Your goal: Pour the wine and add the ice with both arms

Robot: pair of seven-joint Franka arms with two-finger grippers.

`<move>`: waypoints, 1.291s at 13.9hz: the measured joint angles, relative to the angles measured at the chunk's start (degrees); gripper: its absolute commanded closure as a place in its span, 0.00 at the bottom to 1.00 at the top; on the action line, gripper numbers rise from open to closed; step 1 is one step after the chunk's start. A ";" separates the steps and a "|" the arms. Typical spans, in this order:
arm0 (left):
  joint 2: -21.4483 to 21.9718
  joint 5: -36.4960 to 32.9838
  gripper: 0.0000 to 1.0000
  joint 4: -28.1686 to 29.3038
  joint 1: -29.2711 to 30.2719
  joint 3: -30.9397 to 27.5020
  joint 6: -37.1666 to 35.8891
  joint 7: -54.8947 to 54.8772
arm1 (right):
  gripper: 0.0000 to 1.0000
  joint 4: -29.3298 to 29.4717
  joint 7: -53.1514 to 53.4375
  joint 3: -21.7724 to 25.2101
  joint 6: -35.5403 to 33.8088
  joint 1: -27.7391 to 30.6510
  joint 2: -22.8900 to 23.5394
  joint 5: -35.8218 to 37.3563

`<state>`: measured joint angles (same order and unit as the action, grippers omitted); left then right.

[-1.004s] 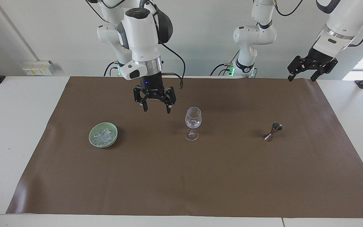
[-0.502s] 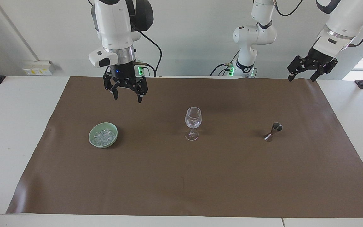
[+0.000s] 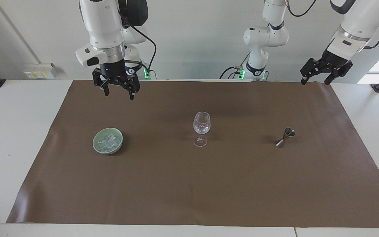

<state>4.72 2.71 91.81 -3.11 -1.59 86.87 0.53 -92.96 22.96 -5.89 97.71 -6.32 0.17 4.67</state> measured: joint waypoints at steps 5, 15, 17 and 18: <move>0.00 0.00 0.00 0.00 0.00 0.00 0.00 -0.01 | 0.00 0.01 -5.01 3.52 1.97 0.02 0.40 -2.31; 0.00 0.00 0.00 0.00 0.00 0.01 0.00 -0.03 | 0.00 1.58 -12.54 7.09 -0.05 1.01 0.64 -2.60; 0.00 0.00 0.00 0.00 0.00 0.02 0.00 -0.05 | 0.00 1.57 -12.54 7.09 -0.05 1.06 0.76 -2.60; 0.00 0.00 0.00 0.00 0.00 0.02 0.00 -0.05 | 0.00 1.57 -12.54 7.09 -0.05 1.17 0.77 -2.60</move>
<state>4.72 2.71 91.81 -3.10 -1.57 86.87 0.48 -91.39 10.42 1.21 97.66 -5.16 0.94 2.07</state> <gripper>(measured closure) 0.000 0.000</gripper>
